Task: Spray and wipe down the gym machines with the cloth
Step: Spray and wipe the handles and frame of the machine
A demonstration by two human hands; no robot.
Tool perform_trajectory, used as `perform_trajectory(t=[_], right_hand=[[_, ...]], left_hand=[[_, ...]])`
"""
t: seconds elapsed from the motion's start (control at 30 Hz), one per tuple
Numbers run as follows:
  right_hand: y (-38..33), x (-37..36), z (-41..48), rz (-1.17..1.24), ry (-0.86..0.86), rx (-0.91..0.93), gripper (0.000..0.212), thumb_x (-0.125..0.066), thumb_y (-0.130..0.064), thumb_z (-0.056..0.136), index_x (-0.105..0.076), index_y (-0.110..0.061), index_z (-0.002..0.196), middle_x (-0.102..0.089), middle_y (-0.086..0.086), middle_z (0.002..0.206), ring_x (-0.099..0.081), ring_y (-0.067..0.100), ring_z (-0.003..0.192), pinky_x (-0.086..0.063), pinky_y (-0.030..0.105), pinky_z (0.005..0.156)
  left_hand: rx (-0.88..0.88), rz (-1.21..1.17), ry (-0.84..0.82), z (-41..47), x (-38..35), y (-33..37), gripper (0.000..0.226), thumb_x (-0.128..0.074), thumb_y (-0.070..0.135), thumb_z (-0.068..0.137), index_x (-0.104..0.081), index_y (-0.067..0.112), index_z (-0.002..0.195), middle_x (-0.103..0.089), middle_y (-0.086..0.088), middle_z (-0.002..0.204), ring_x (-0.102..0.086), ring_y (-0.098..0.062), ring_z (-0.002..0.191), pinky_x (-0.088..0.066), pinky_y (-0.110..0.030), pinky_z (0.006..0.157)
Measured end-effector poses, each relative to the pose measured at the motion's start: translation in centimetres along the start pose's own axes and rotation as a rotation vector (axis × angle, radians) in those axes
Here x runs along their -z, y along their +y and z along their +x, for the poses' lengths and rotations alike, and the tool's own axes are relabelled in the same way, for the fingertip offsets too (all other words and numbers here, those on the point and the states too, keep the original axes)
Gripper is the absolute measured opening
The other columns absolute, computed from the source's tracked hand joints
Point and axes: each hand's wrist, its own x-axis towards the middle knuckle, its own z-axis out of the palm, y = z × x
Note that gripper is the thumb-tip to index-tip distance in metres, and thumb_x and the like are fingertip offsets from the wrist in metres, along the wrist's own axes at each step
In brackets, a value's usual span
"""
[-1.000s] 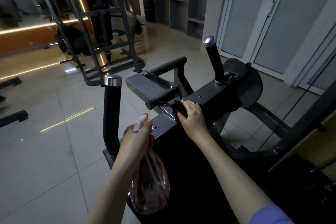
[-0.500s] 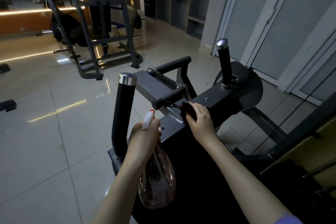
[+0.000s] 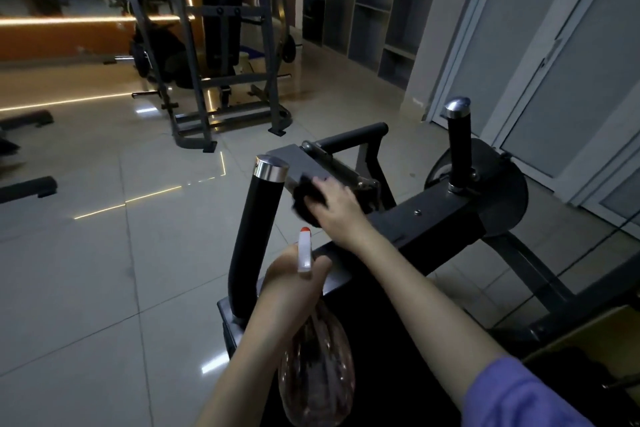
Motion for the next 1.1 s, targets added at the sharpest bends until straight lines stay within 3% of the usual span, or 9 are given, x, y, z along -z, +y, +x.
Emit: perform_trajectory(t=[0.07,0.13,0.27,0.43,0.6,0.73,0.87,1.0,1.1], right_hand=[[0.4,-1.9,0.2,-0.228,-0.005,0.088,0.036,-0.041,-0.031,0.091,-0.059,-0.01,0.115,-0.06,0.009,0.12,-0.046,0.025,0.123,-0.016,0.036,0.11],[0.3,-1.8,0.6,-0.278,0.059,0.106,0.039,-0.035,-0.035,0.086,-0.061,-0.007,0.094,-0.066,0.013,0.096,-0.058,0.031,0.098,-0.03,0.037,0.094],[0.3,-0.5,2.5,-0.16,0.027,-0.007,0.035,-0.04,-0.033,0.096,-0.064,-0.007,0.099,-0.068,0.015,0.096,-0.06,0.033,0.092,-0.04,0.035,0.077],[0.8,-0.3,0.8,-0.038,-0.025,0.049,0.045,-0.035,-0.036,0.091,-0.064,-0.01,0.116,-0.063,0.008,0.12,-0.049,0.023,0.121,-0.02,0.027,0.106],[2.2,-0.7,-1.9,0.009,-0.091,0.213,0.053,-0.042,-0.024,0.081,-0.053,-0.015,0.132,-0.044,0.0,0.143,-0.029,0.018,0.138,-0.01,0.034,0.115],[2.3,-2.1,-1.8,-0.339,-0.042,0.395,0.04,-0.059,-0.016,0.076,-0.064,-0.013,0.115,-0.053,0.011,0.133,-0.046,0.035,0.123,-0.031,0.051,0.105],[1.5,-2.5,-0.1,-0.43,-0.009,0.41,0.023,-0.07,-0.007,0.069,-0.067,-0.007,0.092,-0.06,0.017,0.105,-0.056,0.04,0.095,-0.041,0.049,0.089],[-0.2,-2.1,1.0,-0.469,-0.055,0.34,0.027,-0.054,-0.008,0.084,-0.061,-0.006,0.11,-0.058,0.016,0.107,-0.051,0.034,0.102,-0.033,0.041,0.093],[-1.4,-1.5,1.6,-0.385,-0.073,0.225,0.026,-0.049,-0.011,0.086,-0.059,-0.01,0.111,-0.062,0.013,0.106,-0.055,0.032,0.101,-0.039,0.035,0.086]], left_hand=[[0.024,0.007,0.008,0.2,0.2,-0.2,0.019,-0.048,0.025,0.086,-0.045,0.01,0.098,-0.048,-0.006,0.063,-0.046,-0.019,0.056,-0.033,-0.031,0.052],[0.047,-0.137,0.009,0.1,0.3,-0.3,0.022,-0.05,0.027,0.085,-0.05,0.01,0.101,-0.049,0.0,0.059,-0.048,-0.011,0.048,-0.039,-0.028,0.052],[0.086,-0.187,-0.035,0.0,0.5,-0.2,0.013,-0.048,0.022,0.091,-0.045,0.035,0.091,-0.05,0.002,0.061,-0.051,-0.002,0.043,-0.04,-0.026,0.056],[0.074,-0.202,-0.006,0.0,0.2,-0.6,0.011,-0.048,0.019,0.09,-0.049,0.016,0.1,-0.045,0.006,0.051,-0.048,-0.003,0.041,-0.038,-0.028,0.057],[0.07,-0.115,0.026,0.2,0.2,-0.5,0.017,-0.047,0.018,0.09,-0.046,0.016,0.106,-0.059,-0.007,0.064,-0.062,-0.018,0.059,-0.05,-0.042,0.057],[0.116,-0.209,0.025,0.5,0.1,-0.9,0.02,-0.047,0.02,0.086,-0.051,0.021,0.106,-0.063,-0.01,0.07,-0.066,-0.029,0.07,-0.054,-0.052,0.07],[0.096,-0.209,-0.003,0.9,0.0,-1.2,0.042,-0.042,0.031,0.072,-0.048,0.023,0.113,-0.054,-0.002,0.059,-0.059,-0.027,0.06,-0.05,-0.043,0.06],[0.084,-0.168,0.015,1.0,0.0,-1.2,0.015,-0.043,0.022,0.08,-0.049,0.025,0.093,-0.055,-0.012,0.069,-0.06,-0.039,0.07,-0.045,-0.04,0.058],[0.059,-0.193,0.029,0.9,0.0,-1.1,0.011,-0.042,0.018,0.081,-0.044,0.029,0.078,-0.054,-0.007,0.063,-0.06,-0.031,0.063,-0.043,-0.037,0.057]])
